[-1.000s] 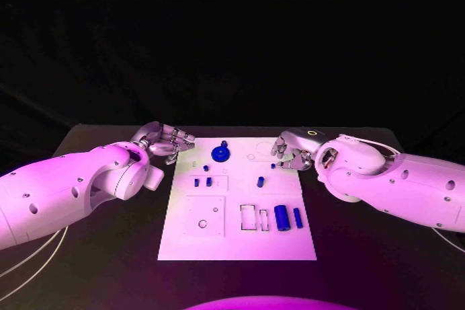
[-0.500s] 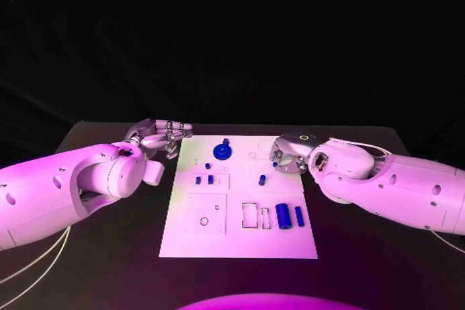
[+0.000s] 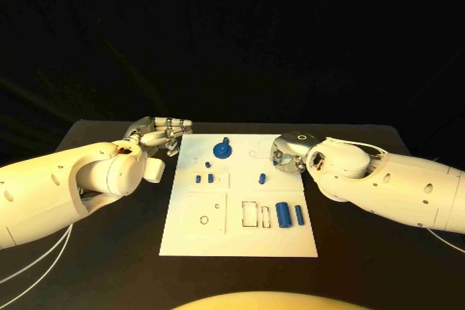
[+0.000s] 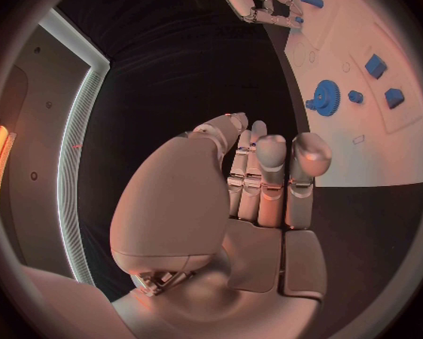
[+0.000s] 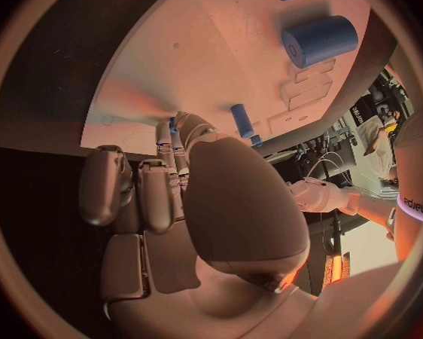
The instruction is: Assemble the parts on the task board
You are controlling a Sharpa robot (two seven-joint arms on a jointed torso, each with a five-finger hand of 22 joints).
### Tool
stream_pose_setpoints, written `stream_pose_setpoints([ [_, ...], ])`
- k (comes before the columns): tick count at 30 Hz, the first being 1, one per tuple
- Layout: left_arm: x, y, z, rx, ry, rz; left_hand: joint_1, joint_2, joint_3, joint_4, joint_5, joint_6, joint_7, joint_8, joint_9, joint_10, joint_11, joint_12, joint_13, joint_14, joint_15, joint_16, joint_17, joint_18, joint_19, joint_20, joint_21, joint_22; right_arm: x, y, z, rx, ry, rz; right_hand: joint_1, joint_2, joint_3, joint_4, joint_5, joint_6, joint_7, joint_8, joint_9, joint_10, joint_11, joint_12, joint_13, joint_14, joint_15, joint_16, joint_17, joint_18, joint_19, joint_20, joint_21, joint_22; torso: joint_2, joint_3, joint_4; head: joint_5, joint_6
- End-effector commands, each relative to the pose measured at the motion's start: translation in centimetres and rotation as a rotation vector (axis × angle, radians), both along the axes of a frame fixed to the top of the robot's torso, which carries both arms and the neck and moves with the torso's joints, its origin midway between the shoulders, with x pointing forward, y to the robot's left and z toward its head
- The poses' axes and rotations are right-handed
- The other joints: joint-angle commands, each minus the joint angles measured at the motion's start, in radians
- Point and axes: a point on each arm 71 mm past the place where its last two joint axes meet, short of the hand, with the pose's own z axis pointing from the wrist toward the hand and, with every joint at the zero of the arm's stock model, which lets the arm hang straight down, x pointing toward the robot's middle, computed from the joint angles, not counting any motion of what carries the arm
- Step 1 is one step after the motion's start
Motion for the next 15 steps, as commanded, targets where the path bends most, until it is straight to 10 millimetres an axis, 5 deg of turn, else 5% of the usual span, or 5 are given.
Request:
stream_pose_setpoints([
  [1, -0.02, -0.22, 0.21, -0.021, -0.009, -0.011, 0.004, 0.009, 0.000, -0.008, 0.003, 0.000, 0.001, 0.004, -0.001, -0.007, 0.001, 0.005, 0.001, -0.009, 0.000, -0.003, -0.001, 0.011, -0.009, 0.001, -0.006, -0.002, -0.01, 0.07, -0.35, -0.027, 0.007, 0.009, -0.005, -0.008, 0.006, -0.002, 0.006, 0.009, 0.001, -0.005, 0.000, 0.006, -0.001, -0.007, -0.001, 0.045, 0.004, 0.005, 0.001, -0.013, 0.004, 0.001, 0.006, 0.088, 0.000, 0.0009, 0.0003, 0.001, -0.002],
  [15, -0.02, -0.26, 0.19, -0.021, -0.003, -0.015, 0.006, 0.010, -0.001, -0.012, 0.004, -0.003, 0.003, 0.003, -0.002, -0.014, 0.003, 0.008, 0.002, -0.011, 0.000, -0.006, -0.005, 0.012, -0.013, 0.001, -0.014, -0.008, 0.27, 0.38, -1.05, -0.037, 0.024, 0.012, -0.025, -0.004, 0.051, -0.013, -0.002, 0.030, -0.005, -0.003, 0.003, 0.026, -0.007, -0.010, -0.017, 0.046, 0.001, 0.011, 0.006, -0.015, 0.008, 0.000, 0.020, 0.101, -0.001, -0.0002, -0.0004, 0.001, -0.010],
])
